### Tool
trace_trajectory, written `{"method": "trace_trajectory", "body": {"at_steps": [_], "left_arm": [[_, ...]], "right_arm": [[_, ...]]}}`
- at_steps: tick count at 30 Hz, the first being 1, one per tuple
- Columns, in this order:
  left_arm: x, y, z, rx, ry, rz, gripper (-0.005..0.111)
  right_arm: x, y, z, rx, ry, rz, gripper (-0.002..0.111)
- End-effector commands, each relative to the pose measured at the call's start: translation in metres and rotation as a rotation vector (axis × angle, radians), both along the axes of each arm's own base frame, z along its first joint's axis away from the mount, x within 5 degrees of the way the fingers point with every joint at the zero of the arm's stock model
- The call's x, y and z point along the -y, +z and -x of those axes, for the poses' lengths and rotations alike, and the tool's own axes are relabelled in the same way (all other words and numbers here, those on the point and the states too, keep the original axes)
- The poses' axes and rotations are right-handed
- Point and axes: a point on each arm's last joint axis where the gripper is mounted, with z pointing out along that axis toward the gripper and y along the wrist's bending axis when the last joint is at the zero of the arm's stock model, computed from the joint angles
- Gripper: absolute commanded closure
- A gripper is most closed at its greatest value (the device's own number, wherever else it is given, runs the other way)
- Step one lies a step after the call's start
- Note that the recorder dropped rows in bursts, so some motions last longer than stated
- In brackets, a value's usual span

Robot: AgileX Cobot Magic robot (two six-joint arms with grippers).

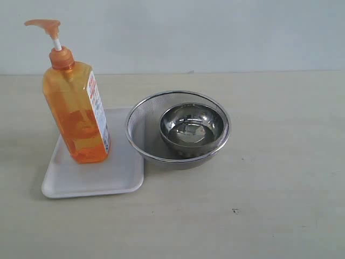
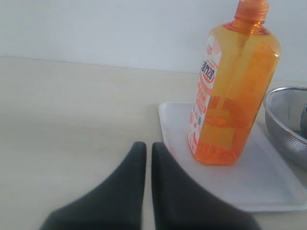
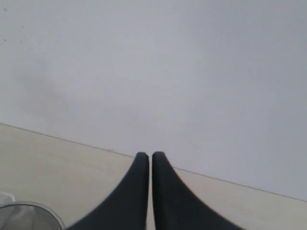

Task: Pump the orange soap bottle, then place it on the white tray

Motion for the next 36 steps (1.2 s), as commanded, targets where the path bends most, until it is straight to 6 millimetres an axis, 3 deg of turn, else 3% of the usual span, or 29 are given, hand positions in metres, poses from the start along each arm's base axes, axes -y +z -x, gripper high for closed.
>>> {"method": "trace_trajectory", "body": {"at_steps": [1,8,24,36], "left_arm": [[0.000,-0.001,0.000,0.000,-0.008,-0.004,0.102],[0.000,-0.001,0.000,0.000,-0.008,-0.004,0.102],[0.000,-0.001,0.000,0.000,-0.008,-0.004,0.102],[0.000,-0.001,0.000,0.000,-0.008,-0.004,0.102]], "right_arm": [[0.005,0.001,0.013,0.043,-0.053,-0.019,0.108],[0.009,-0.003,0.032,0.069,-0.122,-0.095,0.108],[0.017,-0.046,0.081,0.105,-0.235,-0.103,0.108],[0.016,-0.035,0.118,0.191,-0.230,-0.110,0.108]]}}
